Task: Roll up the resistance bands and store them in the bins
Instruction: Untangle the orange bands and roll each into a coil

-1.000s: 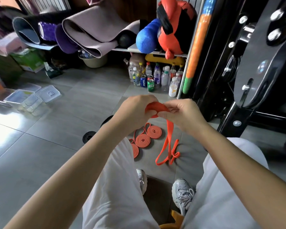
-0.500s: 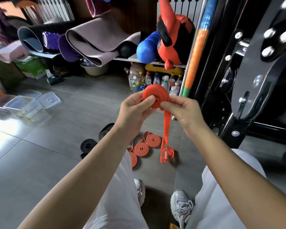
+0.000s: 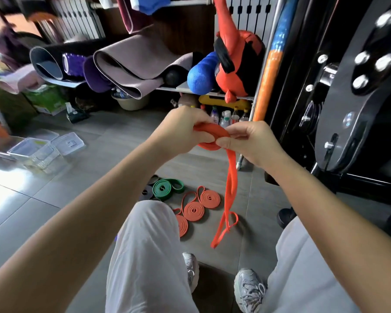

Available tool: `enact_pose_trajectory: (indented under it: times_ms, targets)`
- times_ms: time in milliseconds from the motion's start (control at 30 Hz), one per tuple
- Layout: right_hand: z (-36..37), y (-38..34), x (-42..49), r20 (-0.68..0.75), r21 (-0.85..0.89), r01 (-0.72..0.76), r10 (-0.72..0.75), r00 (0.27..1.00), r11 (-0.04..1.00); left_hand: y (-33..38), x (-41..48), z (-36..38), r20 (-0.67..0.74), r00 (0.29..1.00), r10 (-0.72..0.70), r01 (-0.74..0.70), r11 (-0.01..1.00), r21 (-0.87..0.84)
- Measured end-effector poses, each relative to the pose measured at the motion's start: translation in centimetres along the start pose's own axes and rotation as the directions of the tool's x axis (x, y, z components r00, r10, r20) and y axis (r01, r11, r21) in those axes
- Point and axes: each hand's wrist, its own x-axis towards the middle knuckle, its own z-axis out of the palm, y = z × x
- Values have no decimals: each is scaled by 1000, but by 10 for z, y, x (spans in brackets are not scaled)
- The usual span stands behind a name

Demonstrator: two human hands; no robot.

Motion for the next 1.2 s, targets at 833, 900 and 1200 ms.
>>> enact_pose_trajectory:
  times_ms: [833,900,1200]
  targets:
    - [-29,-15,45,-9,-216,24,-26,1000,976,-2,14,-49,-131,954,-270,149,805,-574]
    - [-32,-24,48,-30,-173,27,-32,999,985,-4,12,-52,-109,950,-292,177,792,-584]
    - [-27,-27,47,3,-161,33,-33,999,986,-7,7,-57,-106,935,-339,227,799,-558]
